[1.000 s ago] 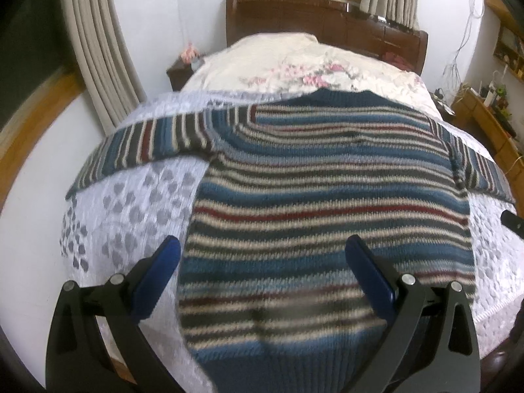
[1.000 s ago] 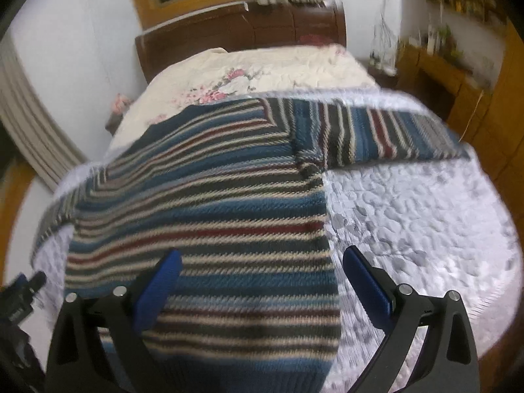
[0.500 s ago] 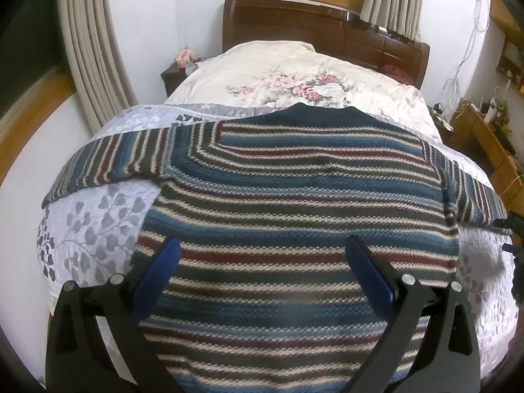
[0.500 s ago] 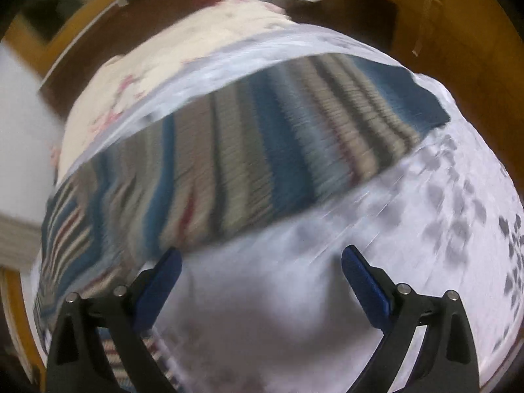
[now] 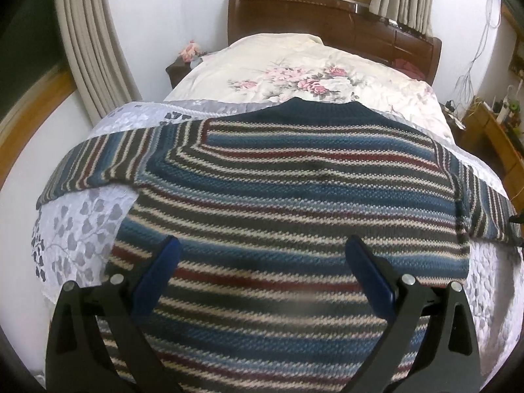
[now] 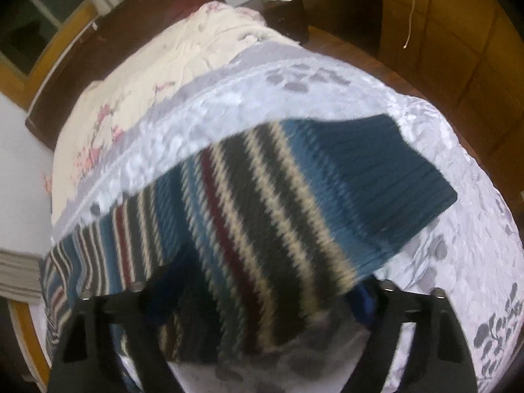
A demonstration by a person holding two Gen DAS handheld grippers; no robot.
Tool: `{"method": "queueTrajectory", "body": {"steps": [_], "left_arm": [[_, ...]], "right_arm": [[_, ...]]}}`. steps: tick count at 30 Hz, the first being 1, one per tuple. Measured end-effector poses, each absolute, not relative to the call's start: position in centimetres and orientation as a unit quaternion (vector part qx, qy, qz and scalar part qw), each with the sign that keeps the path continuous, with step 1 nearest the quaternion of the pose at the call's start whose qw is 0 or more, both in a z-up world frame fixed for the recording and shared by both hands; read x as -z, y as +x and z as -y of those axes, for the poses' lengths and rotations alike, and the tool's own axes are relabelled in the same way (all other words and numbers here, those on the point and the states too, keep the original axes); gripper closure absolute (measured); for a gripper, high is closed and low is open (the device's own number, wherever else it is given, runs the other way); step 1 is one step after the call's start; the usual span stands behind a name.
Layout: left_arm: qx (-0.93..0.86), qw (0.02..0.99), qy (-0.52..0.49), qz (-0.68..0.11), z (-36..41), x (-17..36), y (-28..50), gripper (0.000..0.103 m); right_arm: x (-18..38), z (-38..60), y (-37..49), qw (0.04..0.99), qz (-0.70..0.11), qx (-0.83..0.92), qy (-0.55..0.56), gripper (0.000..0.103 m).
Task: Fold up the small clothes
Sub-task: 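Grasp the sweater cuff with the right gripper and lift it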
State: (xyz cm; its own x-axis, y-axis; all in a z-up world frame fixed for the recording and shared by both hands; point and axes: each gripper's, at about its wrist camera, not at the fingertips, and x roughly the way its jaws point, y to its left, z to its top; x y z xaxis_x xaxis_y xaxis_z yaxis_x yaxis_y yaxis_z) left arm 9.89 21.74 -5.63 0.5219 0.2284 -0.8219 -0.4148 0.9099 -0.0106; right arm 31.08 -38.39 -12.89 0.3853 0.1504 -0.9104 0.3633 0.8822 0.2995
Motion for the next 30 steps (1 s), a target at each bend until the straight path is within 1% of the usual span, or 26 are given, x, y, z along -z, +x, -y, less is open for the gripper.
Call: {"method": "queueTrajectory", "body": {"steps": [1,2,3,4,5,7,11,14,18,23,27,30], "left_arm": [[-0.184,0.867,-0.102,-0.452,-21.6,5.7,10.3,0.003],[-0.184,0.867,-0.1,-0.453,-21.5,5.7,10.5,0.003],[-0.183,0.867,-0.097,-0.453,-21.4,5.7,10.8,0.003],[-0.182,0.867,-0.096,-0.453,-21.4,5.8,11.0,0.003],[-0.181,0.867,-0.094,-0.454,-21.3,5.9,11.3,0.003],[-0.179,0.867,-0.091,-0.456,-21.2,6.0,11.7,0.003],[-0.177,0.865,-0.091,-0.46,-21.6,6.4,12.3,0.003],[-0.178,0.865,-0.091,-0.461,-22.0,6.6,12.6,0.003],[-0.182,0.862,-0.1,-0.462,-23.0,6.9,12.9,0.003],[-0.189,0.861,-0.109,-0.459,-24.6,7.1,12.5,0.003],[-0.197,0.858,-0.12,-0.458,-26.2,7.3,11.7,0.003],[-0.205,0.856,-0.129,-0.457,-27.6,7.4,11.0,0.003]], "right_arm": [[12.8,38.7,31.1,0.798,-0.547,0.065,0.245,0.033],[12.8,39.6,31.1,0.798,-0.539,0.063,0.263,0.045],[12.8,40.2,31.2,0.798,-0.533,0.062,0.274,0.053],[12.8,40.8,31.2,0.799,-0.528,0.059,0.282,0.066],[12.8,41.2,31.1,0.799,-0.525,0.053,0.288,0.077],[12.9,41.4,31.2,0.799,-0.518,0.036,0.304,0.086],[11.4,40.3,31.0,0.819,-0.499,0.021,0.282,0.088],[9.1,37.7,30.7,0.836,-0.479,-0.006,0.268,0.088],[5.1,32.5,30.3,0.865,-0.447,-0.049,0.223,0.088],[0.7,22.4,29.0,0.898,-0.411,-0.107,0.111,0.088],[0.1,15.0,28.0,0.896,-0.405,-0.166,0.075,0.088],[1.0,11.1,27.2,0.891,-0.409,-0.192,0.055,0.088]]}}
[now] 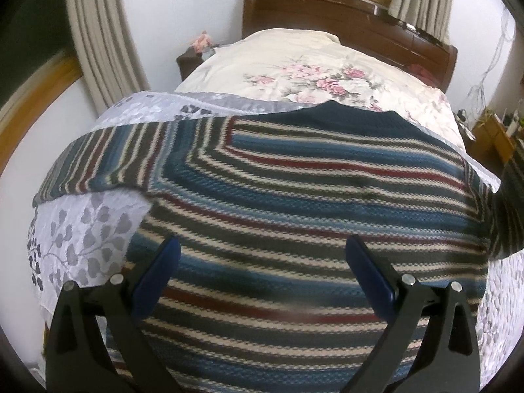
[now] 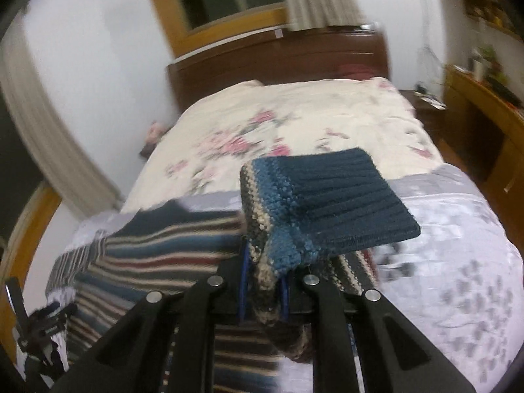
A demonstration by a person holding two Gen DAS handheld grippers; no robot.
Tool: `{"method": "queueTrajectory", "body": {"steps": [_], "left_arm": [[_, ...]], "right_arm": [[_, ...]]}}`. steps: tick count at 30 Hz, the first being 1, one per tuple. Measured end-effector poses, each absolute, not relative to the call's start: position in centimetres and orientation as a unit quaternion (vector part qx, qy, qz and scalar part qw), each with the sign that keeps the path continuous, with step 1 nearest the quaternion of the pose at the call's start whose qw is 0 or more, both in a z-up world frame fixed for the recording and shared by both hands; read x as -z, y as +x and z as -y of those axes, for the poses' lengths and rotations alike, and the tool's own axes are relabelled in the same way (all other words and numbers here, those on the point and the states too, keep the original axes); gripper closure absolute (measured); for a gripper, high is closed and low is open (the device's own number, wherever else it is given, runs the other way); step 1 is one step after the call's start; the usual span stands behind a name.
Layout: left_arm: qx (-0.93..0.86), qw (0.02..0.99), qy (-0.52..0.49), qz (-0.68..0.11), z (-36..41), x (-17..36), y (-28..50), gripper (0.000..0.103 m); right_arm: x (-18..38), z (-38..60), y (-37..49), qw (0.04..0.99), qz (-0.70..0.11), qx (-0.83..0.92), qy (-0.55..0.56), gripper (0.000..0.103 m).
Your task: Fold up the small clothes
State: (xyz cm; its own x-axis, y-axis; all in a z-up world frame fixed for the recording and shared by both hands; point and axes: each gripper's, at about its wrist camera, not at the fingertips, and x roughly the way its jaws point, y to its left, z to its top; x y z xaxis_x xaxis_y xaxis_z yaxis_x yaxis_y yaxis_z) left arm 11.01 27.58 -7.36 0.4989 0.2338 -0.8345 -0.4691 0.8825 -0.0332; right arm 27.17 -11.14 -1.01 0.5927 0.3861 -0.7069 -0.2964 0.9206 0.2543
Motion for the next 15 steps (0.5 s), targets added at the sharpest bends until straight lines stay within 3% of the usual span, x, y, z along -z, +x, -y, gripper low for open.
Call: {"method": "queueTrajectory", "body": {"steps": [12,15], "left_arm": [[-0.213,0.855,-0.142,-0.452,-29.9,7.4,9.6,0.003],[-0.203,0.856,-0.143,-0.453,-29.3,7.4,10.0,0.003]], "right_arm": [[6.5,-1.8,24.5,0.851,-0.45,-0.271,-0.006,0.088],[8.4,-3.9,24.3,0.836,-0.47,-0.284,-0.022,0.081]]}}
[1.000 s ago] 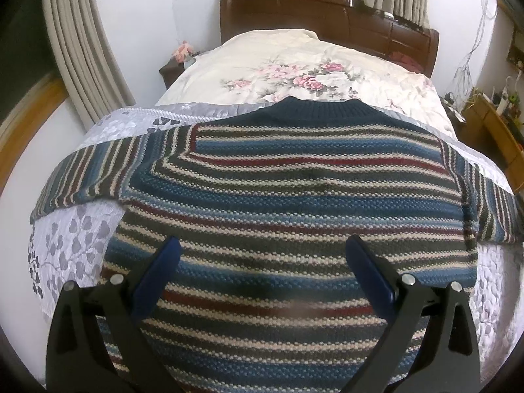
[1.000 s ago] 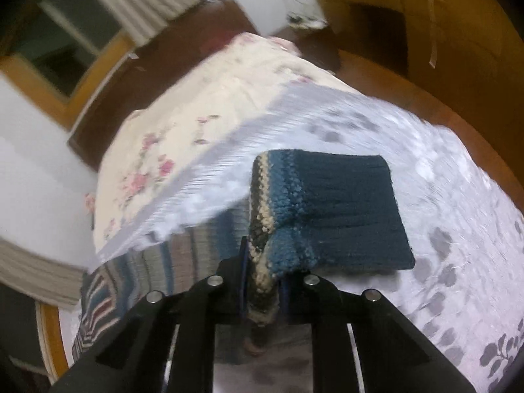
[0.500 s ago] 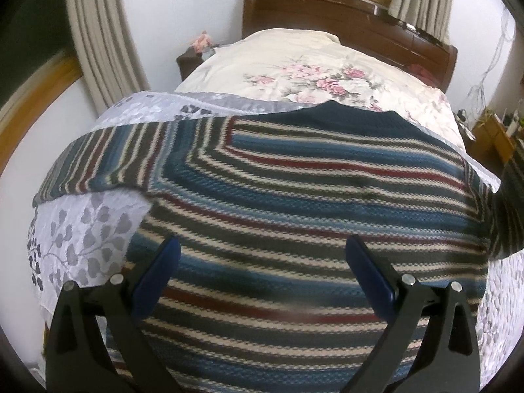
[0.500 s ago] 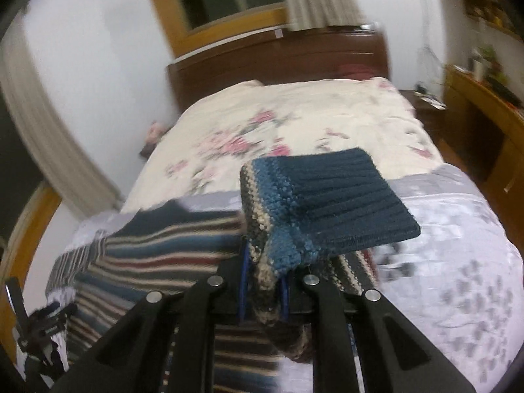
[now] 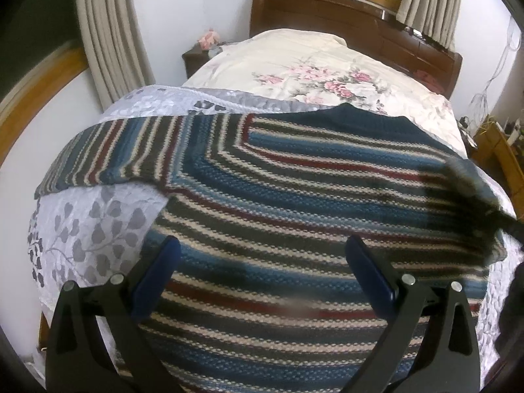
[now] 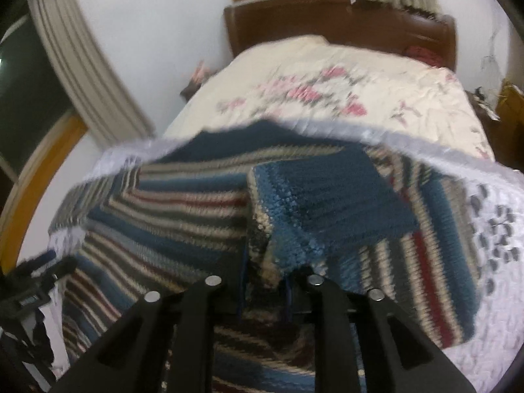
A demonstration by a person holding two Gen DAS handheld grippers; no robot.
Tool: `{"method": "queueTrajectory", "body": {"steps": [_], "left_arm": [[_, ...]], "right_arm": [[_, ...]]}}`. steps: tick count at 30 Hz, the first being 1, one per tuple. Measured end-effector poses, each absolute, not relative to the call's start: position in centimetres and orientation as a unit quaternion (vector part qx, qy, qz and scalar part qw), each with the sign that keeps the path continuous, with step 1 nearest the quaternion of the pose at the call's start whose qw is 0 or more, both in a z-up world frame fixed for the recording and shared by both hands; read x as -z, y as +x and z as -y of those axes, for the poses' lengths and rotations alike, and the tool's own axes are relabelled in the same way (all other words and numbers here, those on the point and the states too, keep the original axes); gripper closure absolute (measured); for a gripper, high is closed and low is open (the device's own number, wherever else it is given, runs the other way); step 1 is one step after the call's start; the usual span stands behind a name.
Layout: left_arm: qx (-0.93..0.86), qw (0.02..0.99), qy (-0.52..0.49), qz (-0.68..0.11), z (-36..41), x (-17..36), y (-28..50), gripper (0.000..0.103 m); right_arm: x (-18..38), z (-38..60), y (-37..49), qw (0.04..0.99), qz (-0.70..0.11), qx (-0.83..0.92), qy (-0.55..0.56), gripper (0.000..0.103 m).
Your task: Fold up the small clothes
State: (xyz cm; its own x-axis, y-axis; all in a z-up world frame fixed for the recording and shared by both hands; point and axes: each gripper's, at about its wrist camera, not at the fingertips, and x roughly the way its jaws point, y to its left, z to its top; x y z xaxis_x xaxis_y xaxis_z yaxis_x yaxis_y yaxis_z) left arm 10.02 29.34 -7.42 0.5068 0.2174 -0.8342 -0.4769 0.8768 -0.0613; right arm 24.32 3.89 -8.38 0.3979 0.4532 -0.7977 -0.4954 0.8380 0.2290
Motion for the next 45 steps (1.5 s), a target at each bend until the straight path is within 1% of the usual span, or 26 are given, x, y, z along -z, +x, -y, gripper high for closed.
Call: {"method": "queueTrajectory", "body": {"steps": [1,2,3,9,11,16,19,22,25,26,27,28,29,30,31,32,33,36,40,42,45], "left_arm": [[-0.2,0.857,-0.143,-0.454,-29.1,7.4,10.2,0.003],[-0.194,0.858,-0.142,-0.455,-28.8,7.4,10.4,0.003],[-0.19,0.858,-0.142,-0.455,-28.6,7.4,10.6,0.003],[-0.144,0.86,-0.161,-0.463,-26.1,7.6,13.2,0.003],[-0.117,0.859,-0.174,-0.467,-24.7,7.7,14.8,0.003],[-0.042,0.853,-0.195,-0.483,-20.1,8.3,19.9,0.003],[-0.004,0.833,-0.212,-0.51,-17.3,10.0,23.6,0.003],[-0.001,0.81,-0.216,-0.545,-15.4,12.2,26.3,0.003],[-0.011,0.803,-0.223,-0.552,-14.3,13.1,27.6,0.005],[-0.011,0.805,-0.223,-0.549,-13.9,13.0,27.6,0.007],[-0.012,0.809,-0.219,-0.545,-13.8,13.0,27.8,0.022],[-0.013,0.812,-0.218,-0.542,-13.4,12.7,27.8,0.046],[-0.013,0.812,-0.222,-0.539,-13.2,12.6,27.9,0.053],[-0.008,0.812,-0.231,-0.536,-13.2,12.5,27.8,0.067],[-0.007,0.814,-0.236,-0.531,-13.2,12.3,27.8,0.078],[-0.008,0.816,-0.235,-0.528,-13.3,12.0,27.8,0.081],[-0.005,0.821,-0.234,-0.521,-13.3,11.6,27.7,0.089],[0.017,0.839,-0.237,-0.49,-13.7,9.9,27.0,0.092],[0.016,0.86,-0.257,-0.441,-16.7,7.4,25.8,0.093],[0.005,0.871,-0.248,-0.423,-18.0,6.6,25.5,0.093],[0.0,0.873,-0.24,-0.424,-20.2,6.8,25.5,0.092]], "right_arm": [[9.2,-4.3,24.0,0.828,-0.479,-0.29,-0.026,0.076],[9.6,-4.4,23.8,0.823,-0.485,-0.294,-0.027,0.066],[9.9,-4.3,23.5,0.818,-0.49,-0.3,-0.023,0.063],[7.7,-0.5,20.8,0.814,-0.477,-0.329,0.023,0.06],[6.7,1.2,20.2,0.824,-0.469,-0.317,0.028,0.055],[5.2,7.0,19.6,0.85,-0.456,-0.26,0.054,0.053],[4.9,10.1,19.2,0.856,-0.453,-0.235,0.076,0.052],[5.1,12.2,18.6,0.86,-0.454,-0.219,0.084,0.051],[5.5,13.6,17.9,0.865,-0.453,-0.2,0.079,0.05],[5.6,13.7,17.8,0.866,-0.454,-0.196,0.077,0.05],[5.8,14.0,17.7,0.866,-0.455,-0.192,0.078,0.049],[6.1,14.3,17.6,0.866,-0.457,-0.187,0.079,0.049],[6.2,14.5,17.5,0.866,-0.458,-0.184,0.079,0.049],[6.3,14.7,17.6,0.866,-0.459,-0.182,0.081,0.049],[6.4,14.7,17.7,0.865,-0.46,-0.181,0.083,0.049],[6.5,14.8,17.6,0.865,-0.46,-0.181,0.086,0.049],[6.4,14.7,17.7,0.864,-0.46,-0.183,0.089,0.049],[6.2,13.8,17.9,0.864,-0.458,-0.19,0.087,0.049],[5.7,12.4,18.6,0.863,-0.454,-0.205,0.082,0.049],[5.4,11.9,19.0,0.862,-0.451,-0.213,0.086,0.049],[5.2,10.7,20.3,0.852,-0.451,-0.244,0.105,0.049]]}}
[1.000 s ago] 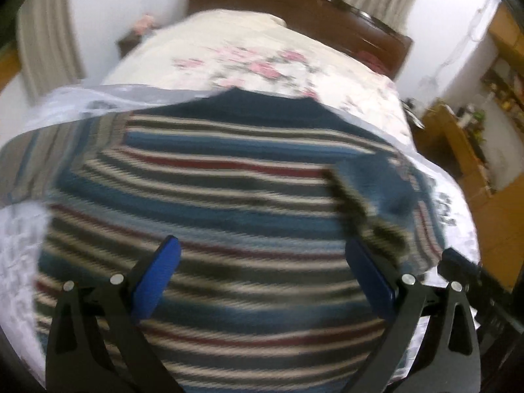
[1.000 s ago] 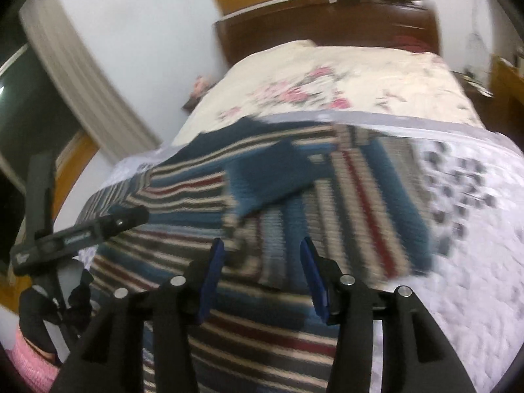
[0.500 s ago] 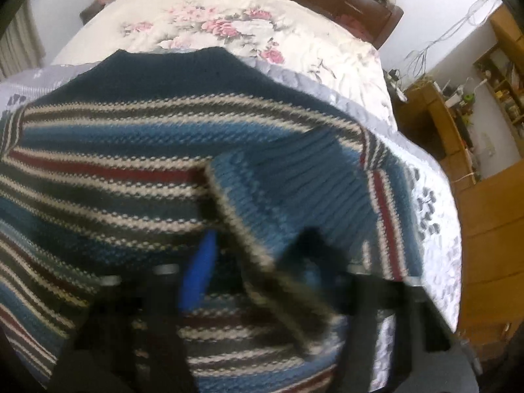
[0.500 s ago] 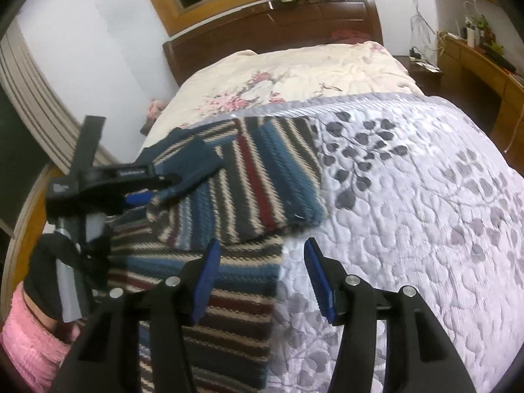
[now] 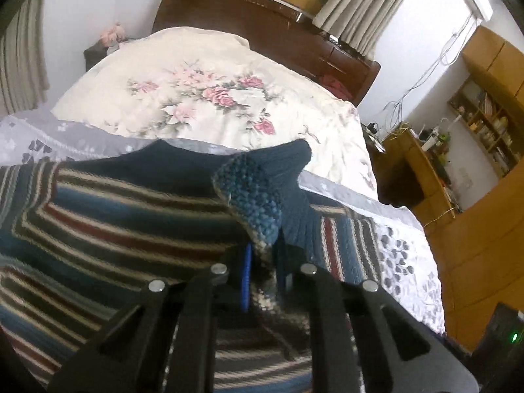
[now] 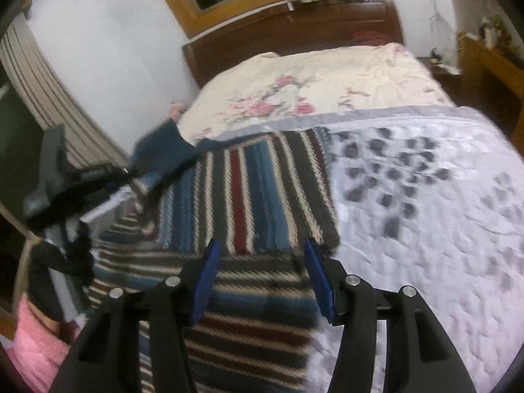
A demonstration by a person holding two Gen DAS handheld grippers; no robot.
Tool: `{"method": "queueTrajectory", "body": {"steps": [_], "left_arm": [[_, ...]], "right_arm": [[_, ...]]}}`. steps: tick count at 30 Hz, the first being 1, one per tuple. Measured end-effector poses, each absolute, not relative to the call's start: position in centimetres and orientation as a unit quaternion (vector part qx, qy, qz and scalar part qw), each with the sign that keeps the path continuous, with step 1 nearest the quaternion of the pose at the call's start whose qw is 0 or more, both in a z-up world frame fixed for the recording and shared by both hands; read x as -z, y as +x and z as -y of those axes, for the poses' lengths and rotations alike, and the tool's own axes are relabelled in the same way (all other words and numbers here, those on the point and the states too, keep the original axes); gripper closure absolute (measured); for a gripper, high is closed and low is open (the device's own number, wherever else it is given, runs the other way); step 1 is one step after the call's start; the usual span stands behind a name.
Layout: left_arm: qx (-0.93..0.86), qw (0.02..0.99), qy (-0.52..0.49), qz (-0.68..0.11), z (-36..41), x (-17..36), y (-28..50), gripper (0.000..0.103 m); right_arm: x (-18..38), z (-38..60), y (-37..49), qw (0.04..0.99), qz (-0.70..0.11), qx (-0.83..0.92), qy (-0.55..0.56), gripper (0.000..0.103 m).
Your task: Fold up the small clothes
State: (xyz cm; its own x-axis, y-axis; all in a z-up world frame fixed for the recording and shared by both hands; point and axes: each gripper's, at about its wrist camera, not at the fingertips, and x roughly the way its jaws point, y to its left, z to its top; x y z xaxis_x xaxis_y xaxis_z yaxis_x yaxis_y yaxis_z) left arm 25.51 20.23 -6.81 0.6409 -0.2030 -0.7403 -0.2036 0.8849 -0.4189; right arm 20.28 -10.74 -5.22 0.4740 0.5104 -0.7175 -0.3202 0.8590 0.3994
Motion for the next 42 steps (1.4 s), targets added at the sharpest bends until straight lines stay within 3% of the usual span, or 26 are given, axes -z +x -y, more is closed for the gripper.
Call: {"method": "queueTrajectory", "body": {"steps": [5,9,12,14,16,19,26,27,29,30,33,39,42], "left_arm": [[-0.007,0.857,-0.229,-0.462,-21.7,10.2,26.1,0.082],[-0.044,0.854,-0.241,-0.459,-24.5,11.7,24.4,0.064],[-0.073,0.86,-0.228,-0.45,-25.9,11.1,22.9,0.063],[-0.081,0.869,-0.202,-0.444,-26.0,9.9,22.0,0.056],[-0.078,0.879,-0.177,-0.437,-24.9,8.5,21.6,0.039],[-0.061,0.889,-0.137,-0.432,-22.2,6.8,22.2,0.028],[-0.075,0.876,0.012,-0.477,-14.8,9.1,27.2,0.021],[-0.08,0.874,0.025,-0.479,-14.4,9.6,27.4,0.021],[-0.098,0.861,0.057,-0.496,-13.7,11.0,28.5,0.04],[-0.1,0.855,0.057,-0.505,-13.8,11.5,28.9,0.058],[-0.105,0.856,0.021,-0.506,-15.3,11.8,28.8,0.079],[-0.082,0.891,-0.104,-0.434,-20.0,8.9,25.7,0.097],[-0.101,0.904,-0.155,-0.386,-22.7,7.7,23.4,0.095]], "right_arm": [[8.8,7.9,24.5,0.81,-0.502,-0.271,0.136,0.049],[12.8,6.9,26.2,0.793,-0.547,-0.24,0.119,0.05],[12.9,6.9,26.1,0.796,-0.542,-0.242,0.113,0.049],[12.1,7.0,25.8,0.801,-0.538,-0.241,0.108,0.049],[11.0,7.3,25.5,0.808,-0.526,-0.241,0.114,0.048],[9.8,7.5,25.0,0.815,-0.514,-0.239,0.119,0.045],[9.4,8.6,24.0,0.818,-0.516,-0.227,0.118,0.044],[9.5,9.1,23.9,0.817,-0.517,-0.225,0.122,0.044],[9.8,9.8,23.5,0.816,-0.519,-0.22,0.128,0.044],[9.9,9.9,23.3,0.816,-0.52,-0.218,0.129,0.044],[9.9,10.7,23.0,0.818,-0.519,-0.213,0.129,0.044],[9.8,10.9,23.3,0.819,-0.517,-0.212,0.132,0.043],[9.3,9.8,23.9,0.82,-0.512,-0.224,0.127,0.043]]}}
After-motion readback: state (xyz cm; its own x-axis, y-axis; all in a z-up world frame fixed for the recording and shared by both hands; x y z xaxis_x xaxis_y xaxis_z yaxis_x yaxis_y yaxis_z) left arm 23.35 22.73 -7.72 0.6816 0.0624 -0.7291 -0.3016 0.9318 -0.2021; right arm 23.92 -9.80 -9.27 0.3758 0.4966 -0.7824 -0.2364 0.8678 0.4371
